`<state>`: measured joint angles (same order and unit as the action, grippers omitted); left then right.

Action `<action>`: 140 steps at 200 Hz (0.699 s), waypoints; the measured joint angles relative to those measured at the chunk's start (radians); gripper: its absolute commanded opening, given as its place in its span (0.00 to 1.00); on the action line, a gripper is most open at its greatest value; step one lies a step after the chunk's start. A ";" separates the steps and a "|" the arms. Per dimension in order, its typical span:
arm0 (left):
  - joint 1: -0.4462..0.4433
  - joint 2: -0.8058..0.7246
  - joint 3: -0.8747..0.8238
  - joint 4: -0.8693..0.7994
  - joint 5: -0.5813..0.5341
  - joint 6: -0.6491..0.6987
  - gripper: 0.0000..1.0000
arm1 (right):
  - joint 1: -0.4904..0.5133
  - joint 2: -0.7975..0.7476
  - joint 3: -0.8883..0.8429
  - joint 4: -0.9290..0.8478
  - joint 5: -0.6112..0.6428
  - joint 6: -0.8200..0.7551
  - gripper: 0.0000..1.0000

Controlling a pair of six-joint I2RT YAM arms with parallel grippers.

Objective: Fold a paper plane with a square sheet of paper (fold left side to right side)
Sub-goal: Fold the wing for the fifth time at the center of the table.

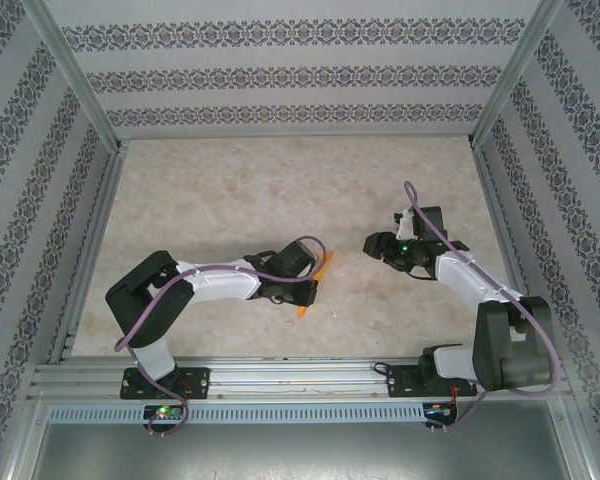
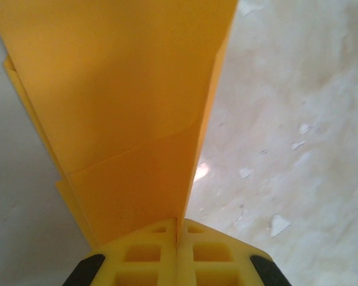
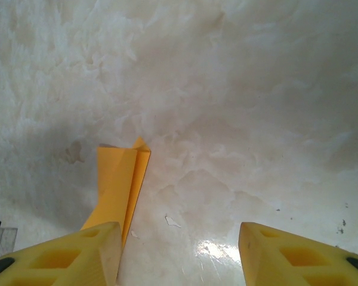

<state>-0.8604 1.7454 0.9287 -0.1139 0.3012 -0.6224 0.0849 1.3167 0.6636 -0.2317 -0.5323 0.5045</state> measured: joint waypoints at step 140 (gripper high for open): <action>0.072 0.093 -0.066 0.416 0.255 -0.251 0.00 | 0.119 0.039 -0.112 0.251 -0.055 0.137 0.53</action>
<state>-0.7883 1.8389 0.8631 0.3023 0.5560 -0.8730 0.2035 1.3560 0.5518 0.0189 -0.5877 0.6411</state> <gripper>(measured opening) 0.055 0.536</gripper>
